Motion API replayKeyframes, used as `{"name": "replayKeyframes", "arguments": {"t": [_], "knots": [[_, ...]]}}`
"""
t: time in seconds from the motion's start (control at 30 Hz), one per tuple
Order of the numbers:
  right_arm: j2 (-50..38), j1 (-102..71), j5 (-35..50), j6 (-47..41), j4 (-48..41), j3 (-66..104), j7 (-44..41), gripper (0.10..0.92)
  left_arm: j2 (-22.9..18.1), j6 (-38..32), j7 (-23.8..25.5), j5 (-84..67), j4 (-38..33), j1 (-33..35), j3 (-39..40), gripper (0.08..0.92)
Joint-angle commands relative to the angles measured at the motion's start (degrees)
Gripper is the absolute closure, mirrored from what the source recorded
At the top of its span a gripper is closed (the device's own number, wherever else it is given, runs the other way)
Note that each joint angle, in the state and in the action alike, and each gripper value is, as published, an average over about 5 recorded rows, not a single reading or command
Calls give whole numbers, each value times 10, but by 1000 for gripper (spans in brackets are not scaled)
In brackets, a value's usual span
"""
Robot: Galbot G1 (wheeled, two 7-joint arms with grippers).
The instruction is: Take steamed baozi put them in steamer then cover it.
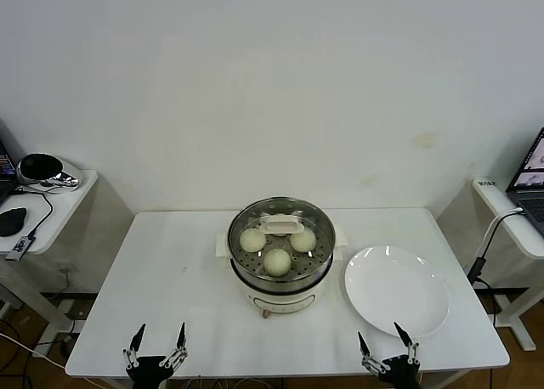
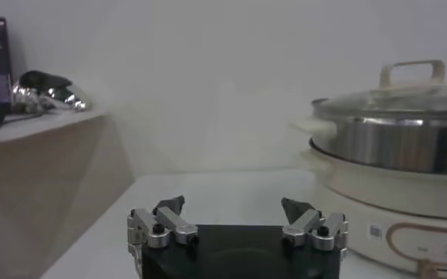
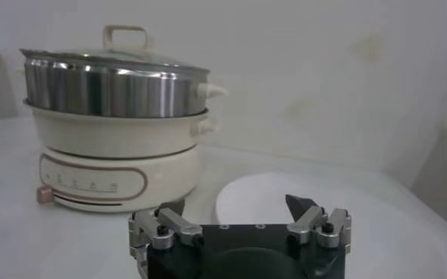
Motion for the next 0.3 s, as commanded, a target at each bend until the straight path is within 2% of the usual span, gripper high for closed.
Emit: {"name": "replayKeyframes", "arguments": {"t": [0.03, 0.3], "knots": [[-4, -12, 13, -38, 24, -15, 23, 203, -4, -6, 5, -20, 14, 0, 1, 177], [-3, -12, 5, -33, 25, -14, 25, 203, -4, 14, 31, -25, 19, -19, -9, 177]]}}
